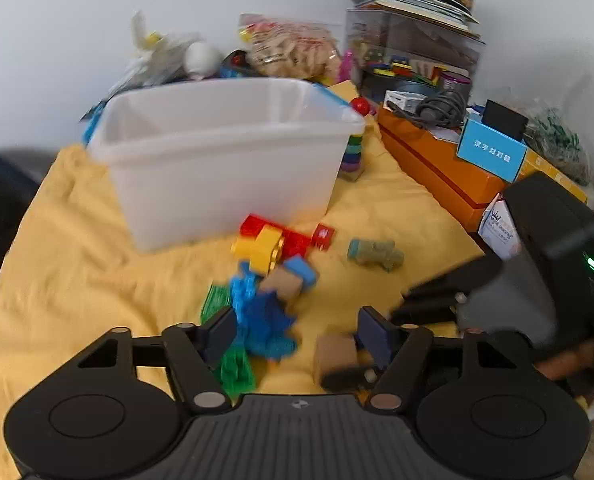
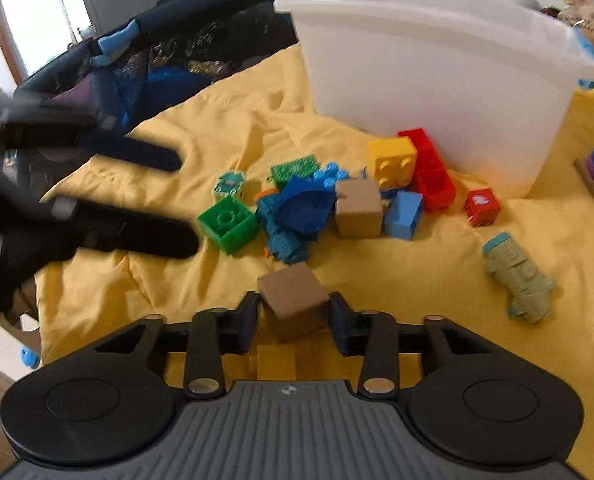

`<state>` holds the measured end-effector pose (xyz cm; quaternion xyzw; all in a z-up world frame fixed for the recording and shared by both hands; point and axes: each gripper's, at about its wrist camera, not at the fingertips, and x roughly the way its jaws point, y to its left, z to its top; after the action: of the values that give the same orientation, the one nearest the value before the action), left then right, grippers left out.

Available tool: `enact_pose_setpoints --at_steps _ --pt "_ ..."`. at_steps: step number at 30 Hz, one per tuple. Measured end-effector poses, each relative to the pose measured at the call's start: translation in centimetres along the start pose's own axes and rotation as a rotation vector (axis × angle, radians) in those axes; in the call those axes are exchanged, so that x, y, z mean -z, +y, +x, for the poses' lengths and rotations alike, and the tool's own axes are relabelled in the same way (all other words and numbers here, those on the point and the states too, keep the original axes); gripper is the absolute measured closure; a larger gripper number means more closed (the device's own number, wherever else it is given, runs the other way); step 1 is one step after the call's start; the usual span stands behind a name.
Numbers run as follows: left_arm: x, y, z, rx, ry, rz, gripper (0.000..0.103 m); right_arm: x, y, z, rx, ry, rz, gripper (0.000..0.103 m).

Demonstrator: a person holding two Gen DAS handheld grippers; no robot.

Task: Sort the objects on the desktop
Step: 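Grasp a wooden cube with the left gripper while the right grasps another wooden cube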

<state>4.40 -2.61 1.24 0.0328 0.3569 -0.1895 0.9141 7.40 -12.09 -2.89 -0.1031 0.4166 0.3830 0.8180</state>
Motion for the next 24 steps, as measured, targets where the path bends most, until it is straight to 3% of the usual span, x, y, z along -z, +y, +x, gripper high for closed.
enact_pose_setpoints --at_steps 3,9,13,16,19,24 --pt "-1.4 -0.4 2.3 -0.011 0.024 0.055 0.038 0.6 -0.4 -0.7 0.012 -0.017 0.029 0.067" --pt "-3.5 -1.3 6.0 -0.008 0.071 0.201 0.043 1.5 -2.0 -3.5 0.12 -0.054 0.092 0.067" --pt "-4.0 -1.6 9.0 -0.047 0.153 0.296 0.049 1.8 -3.2 -4.4 0.157 -0.058 0.143 0.067" --pt "-3.8 -1.4 10.1 -0.018 0.18 0.301 0.053 2.3 -3.2 -4.5 0.166 -0.055 0.157 0.067" --pt "-3.3 -1.3 10.7 -0.029 0.199 0.315 0.066 2.7 -3.2 -4.4 0.179 -0.059 0.168 0.067" --pt "-3.2 -0.7 11.1 -0.007 0.219 0.299 0.067 3.3 -3.2 -4.0 0.187 -0.047 0.18 0.067"
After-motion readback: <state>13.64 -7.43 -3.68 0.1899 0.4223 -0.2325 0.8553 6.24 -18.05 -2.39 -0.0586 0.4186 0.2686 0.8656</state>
